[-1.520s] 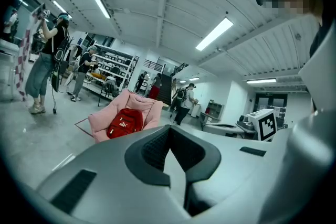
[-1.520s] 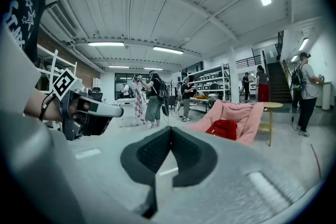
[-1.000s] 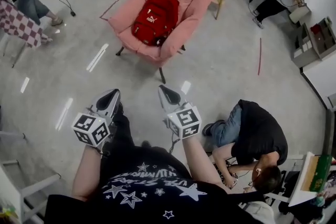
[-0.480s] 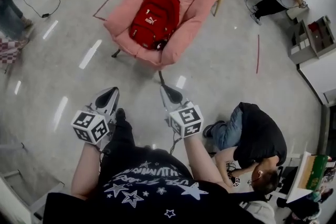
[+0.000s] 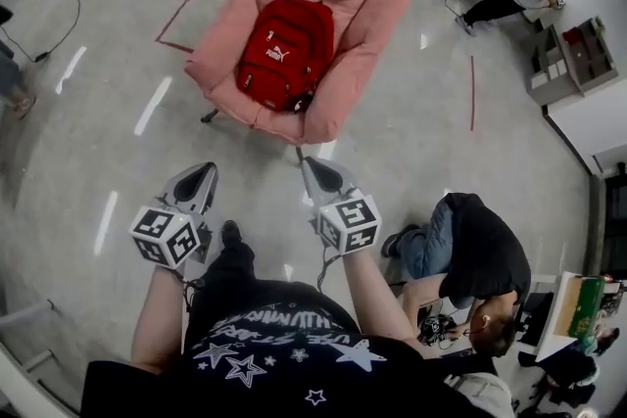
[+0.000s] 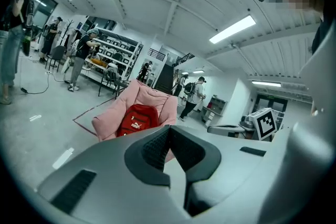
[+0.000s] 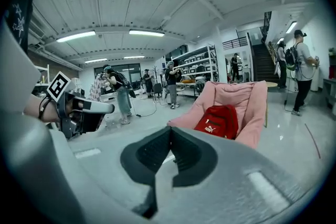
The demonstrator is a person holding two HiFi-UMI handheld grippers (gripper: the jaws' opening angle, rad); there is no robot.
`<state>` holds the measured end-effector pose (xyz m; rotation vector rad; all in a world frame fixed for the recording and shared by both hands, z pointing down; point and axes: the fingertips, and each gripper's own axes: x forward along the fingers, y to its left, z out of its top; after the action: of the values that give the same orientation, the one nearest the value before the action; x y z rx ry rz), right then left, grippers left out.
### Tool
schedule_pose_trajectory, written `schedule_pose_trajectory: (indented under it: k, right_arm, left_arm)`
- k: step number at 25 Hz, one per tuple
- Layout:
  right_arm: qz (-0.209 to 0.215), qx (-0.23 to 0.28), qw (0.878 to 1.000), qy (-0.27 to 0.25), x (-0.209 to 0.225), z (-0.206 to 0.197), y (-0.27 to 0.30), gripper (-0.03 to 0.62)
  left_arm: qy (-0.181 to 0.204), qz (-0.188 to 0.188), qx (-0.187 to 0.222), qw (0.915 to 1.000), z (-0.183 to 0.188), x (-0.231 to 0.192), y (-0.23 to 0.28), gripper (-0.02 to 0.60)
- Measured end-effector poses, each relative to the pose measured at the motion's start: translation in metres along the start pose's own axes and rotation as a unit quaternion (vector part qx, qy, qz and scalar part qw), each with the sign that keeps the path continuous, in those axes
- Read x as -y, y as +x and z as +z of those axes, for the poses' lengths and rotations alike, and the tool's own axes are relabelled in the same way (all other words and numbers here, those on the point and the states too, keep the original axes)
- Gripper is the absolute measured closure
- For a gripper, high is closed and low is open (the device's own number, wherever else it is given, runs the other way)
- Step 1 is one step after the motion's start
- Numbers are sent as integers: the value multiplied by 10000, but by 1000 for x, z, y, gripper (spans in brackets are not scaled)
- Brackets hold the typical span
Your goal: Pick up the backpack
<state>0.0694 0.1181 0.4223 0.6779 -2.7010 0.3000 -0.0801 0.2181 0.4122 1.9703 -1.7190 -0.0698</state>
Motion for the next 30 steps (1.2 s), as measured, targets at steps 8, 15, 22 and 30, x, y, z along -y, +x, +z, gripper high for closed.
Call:
schedule_pose_trajectory:
  k: [8,15,22,30]
  right_arm:
    - [-244,-34,9995,216,6,19,59,594]
    - [-596,194,9969,483,15,44,100,594]
    - [-1060,117,9923,630,34,35,112,594]
    - [-1303,113,9883,785,73,35,135,594]
  left_arm:
    - [-32,-174,-122,9998,26,-58,24,574]
    - [-51,-377,-232,9990,52,-106,42,574]
    - [-74,-610,-368,9974,53,-132,69,574]
    - [-19,-735,-491,9961,60,-139,107,574]
